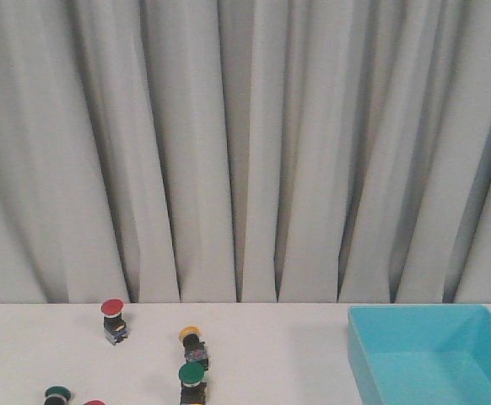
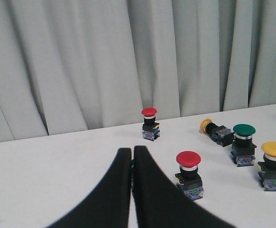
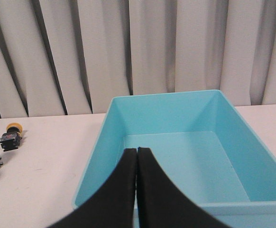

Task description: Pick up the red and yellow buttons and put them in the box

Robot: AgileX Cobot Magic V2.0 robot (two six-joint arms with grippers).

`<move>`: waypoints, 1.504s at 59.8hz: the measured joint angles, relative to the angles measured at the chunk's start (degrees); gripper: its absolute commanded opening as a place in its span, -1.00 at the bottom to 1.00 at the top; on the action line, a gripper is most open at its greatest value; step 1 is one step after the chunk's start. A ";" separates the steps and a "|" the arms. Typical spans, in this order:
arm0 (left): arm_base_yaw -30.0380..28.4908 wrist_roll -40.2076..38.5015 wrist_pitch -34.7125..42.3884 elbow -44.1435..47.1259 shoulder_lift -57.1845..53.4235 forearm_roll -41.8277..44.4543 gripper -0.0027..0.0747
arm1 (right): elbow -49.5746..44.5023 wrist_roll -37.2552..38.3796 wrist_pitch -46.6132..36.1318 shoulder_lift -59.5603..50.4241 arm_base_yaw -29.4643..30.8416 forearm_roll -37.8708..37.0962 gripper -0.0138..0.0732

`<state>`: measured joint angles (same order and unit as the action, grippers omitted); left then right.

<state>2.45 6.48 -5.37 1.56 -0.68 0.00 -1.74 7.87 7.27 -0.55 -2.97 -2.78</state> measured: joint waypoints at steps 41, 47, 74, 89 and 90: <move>0.00 0.00 0.00 0.00 0.00 0.00 -0.92 | 0.00 0.00 0.00 0.00 0.00 0.00 -0.70; 0.00 0.00 0.00 0.00 0.00 0.00 -0.92 | 0.00 0.00 0.00 0.00 0.00 0.00 -0.70; 0.00 -3.23 35.78 -15.69 2.64 0.00 -0.92 | 17.86 -4.50 -38.41 6.73 0.00 -2.62 -0.70; 0.00 -2.37 -5.10 -48.71 30.12 0.00 -0.92 | 46.53 -1.46 -7.71 35.44 -0.26 -2.94 -0.70; 0.00 -2.37 -7.70 -50.05 31.93 0.00 -0.92 | 47.14 -1.29 -6.06 36.61 -0.26 -2.94 -0.70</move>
<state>2.45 4.11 -13.07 -48.48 31.25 0.00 45.40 6.58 1.21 36.06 -3.23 -5.72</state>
